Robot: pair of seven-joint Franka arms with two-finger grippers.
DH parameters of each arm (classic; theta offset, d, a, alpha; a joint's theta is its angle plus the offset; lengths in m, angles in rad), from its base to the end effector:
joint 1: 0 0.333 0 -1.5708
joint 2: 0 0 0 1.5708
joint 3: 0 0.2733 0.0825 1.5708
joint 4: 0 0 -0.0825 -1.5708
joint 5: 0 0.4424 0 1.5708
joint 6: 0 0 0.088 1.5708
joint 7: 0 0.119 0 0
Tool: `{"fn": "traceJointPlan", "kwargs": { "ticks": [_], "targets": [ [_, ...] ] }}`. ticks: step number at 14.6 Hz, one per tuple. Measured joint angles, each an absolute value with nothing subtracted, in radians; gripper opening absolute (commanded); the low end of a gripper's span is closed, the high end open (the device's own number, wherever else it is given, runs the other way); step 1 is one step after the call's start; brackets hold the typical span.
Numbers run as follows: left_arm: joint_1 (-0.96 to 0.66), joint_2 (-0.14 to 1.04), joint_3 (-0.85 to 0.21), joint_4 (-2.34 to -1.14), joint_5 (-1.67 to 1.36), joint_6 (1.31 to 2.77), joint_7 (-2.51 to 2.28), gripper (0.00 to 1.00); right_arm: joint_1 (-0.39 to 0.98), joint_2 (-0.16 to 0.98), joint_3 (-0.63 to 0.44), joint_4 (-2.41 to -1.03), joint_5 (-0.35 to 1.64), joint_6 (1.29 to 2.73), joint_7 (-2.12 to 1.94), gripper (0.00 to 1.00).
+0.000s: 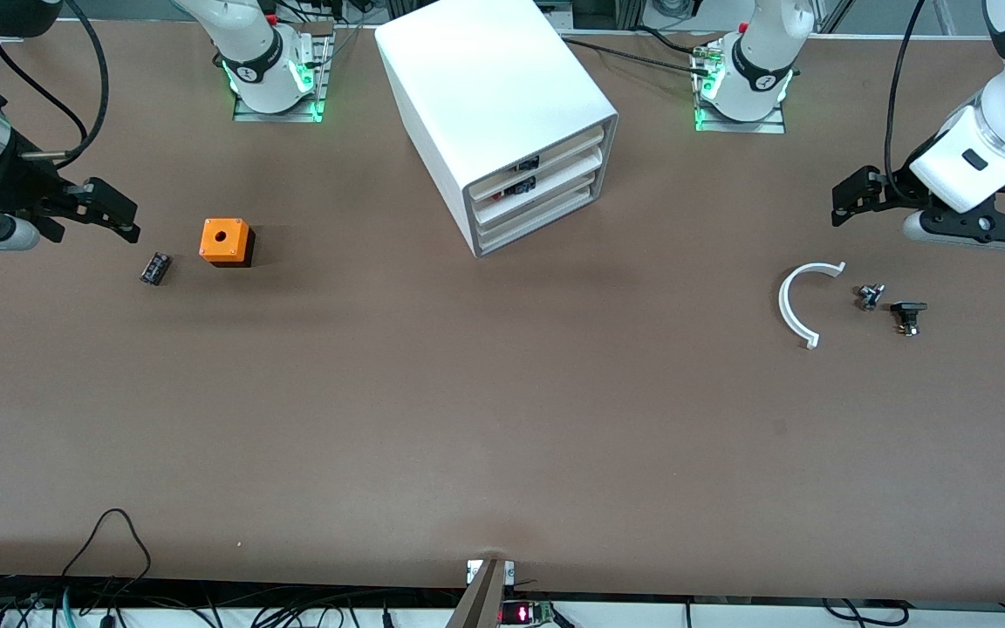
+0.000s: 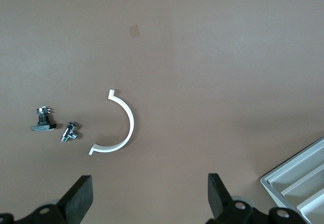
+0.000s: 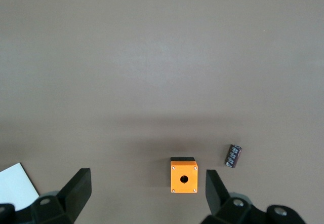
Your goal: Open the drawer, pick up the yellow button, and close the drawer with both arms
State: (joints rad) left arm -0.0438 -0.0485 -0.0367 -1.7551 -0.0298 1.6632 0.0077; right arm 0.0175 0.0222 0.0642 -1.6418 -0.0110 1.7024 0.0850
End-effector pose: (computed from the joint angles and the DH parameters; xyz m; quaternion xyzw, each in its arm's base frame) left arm 0.5992 -0.0519 0.5091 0.9988 -0.0423 -0.0222 0.0131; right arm 0.6272 0.0499 0.5299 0.9998 -0.0011 0.0196 0.0031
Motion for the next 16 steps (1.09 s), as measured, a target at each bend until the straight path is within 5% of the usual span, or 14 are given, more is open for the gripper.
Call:
{"fn": "traceJointPlan", "kwargs": {
  "ticks": [9,16],
  "targets": [
    [-0.06,-0.04,-0.082,-1.691,-0.127,1.507,0.007,1.0,0.024,0.133,0.065,-1.656,-0.011,1.71,0.021,1.0],
    [-0.069,0.099,-0.144,-1.695,-0.375,1.47,0.043,1.0,0.07,0.238,0.066,-1.65,-0.011,1.82,0.024,1.0]
  ]
}}
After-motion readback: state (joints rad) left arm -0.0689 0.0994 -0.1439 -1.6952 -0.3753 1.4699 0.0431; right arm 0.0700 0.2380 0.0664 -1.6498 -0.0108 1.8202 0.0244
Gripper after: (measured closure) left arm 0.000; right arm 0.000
